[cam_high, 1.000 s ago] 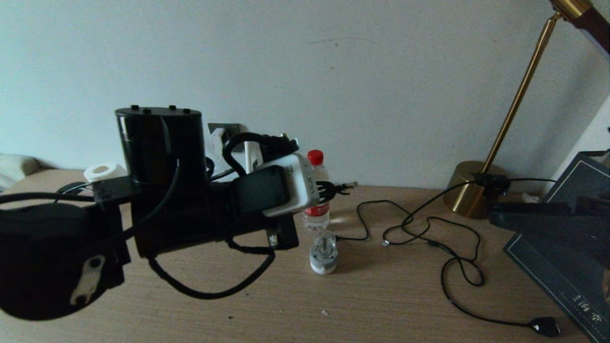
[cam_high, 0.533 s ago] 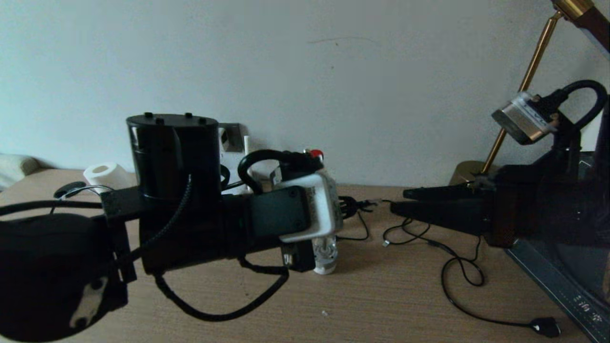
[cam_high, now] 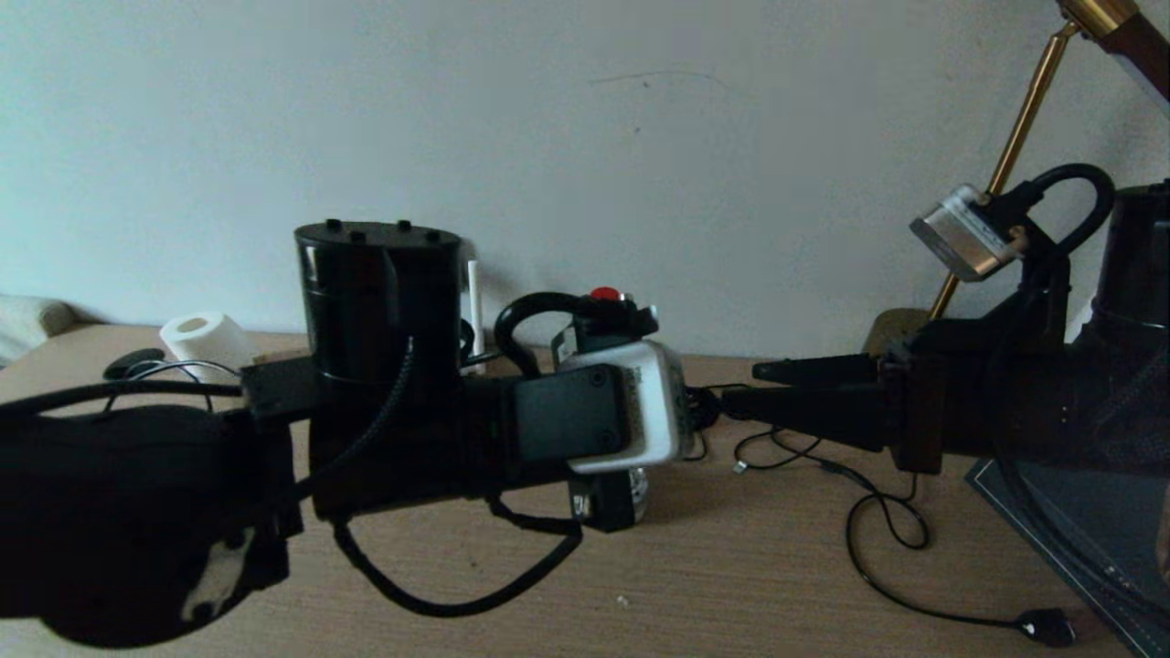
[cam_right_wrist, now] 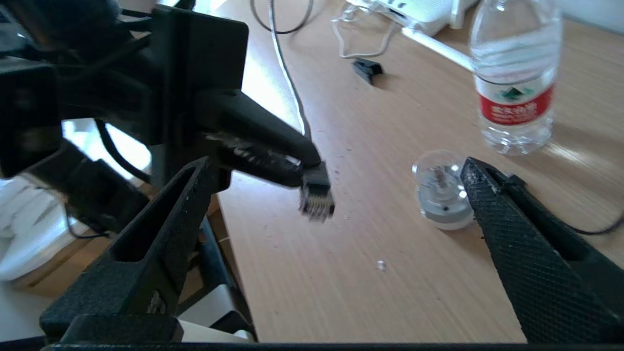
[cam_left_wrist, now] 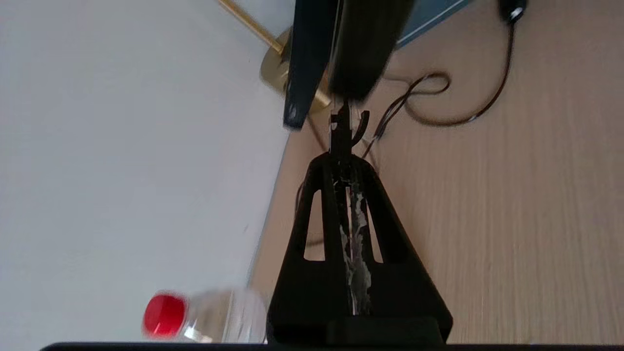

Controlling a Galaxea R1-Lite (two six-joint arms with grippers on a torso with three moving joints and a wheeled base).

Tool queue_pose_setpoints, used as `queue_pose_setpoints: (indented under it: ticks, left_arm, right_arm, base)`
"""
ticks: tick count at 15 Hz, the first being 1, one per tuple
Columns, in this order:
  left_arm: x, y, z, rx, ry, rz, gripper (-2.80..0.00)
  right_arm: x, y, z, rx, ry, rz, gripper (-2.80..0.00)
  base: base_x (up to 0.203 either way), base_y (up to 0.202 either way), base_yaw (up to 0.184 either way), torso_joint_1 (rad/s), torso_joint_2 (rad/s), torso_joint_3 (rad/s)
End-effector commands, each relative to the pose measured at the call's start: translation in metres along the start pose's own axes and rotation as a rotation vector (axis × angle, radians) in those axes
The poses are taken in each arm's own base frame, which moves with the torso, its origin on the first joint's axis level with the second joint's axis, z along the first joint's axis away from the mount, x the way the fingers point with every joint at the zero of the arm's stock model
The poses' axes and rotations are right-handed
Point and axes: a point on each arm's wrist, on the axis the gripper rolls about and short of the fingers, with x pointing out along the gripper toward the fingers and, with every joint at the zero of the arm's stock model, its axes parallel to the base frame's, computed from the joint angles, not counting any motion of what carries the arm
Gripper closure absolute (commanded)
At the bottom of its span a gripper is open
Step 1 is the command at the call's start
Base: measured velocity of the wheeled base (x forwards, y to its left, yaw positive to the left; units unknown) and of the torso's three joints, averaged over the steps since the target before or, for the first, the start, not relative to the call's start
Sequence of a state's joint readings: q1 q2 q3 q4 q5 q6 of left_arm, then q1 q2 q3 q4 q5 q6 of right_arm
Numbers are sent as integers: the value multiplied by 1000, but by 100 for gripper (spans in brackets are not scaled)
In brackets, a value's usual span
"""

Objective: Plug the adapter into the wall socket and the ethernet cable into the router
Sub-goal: Hand it to the other hand

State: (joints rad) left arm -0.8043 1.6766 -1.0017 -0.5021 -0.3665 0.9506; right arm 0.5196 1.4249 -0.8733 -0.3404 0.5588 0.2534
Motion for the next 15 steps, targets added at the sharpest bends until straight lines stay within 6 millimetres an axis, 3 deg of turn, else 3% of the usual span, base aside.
queue_pose_setpoints:
  ticks: [1, 10, 15]
  left_arm:
    - [10, -2, -6, -2, 4, -20, 0]
    - [38, -1, -19, -3, 2, -39, 0]
    - [38, 1, -20, -2, -11, -42, 0]
  right_arm:
    - [-2, 0, -1, -1, -5, -8, -280]
    - [-9, -16, -10, -24, -69, -61, -280]
    - [-7, -19, -12, -15, -61, -61, -280]
  base:
    - [0, 0, 0, 0, 0, 0]
    - [0, 0, 0, 0, 0, 0]
    - [0, 0, 0, 0, 0, 0]
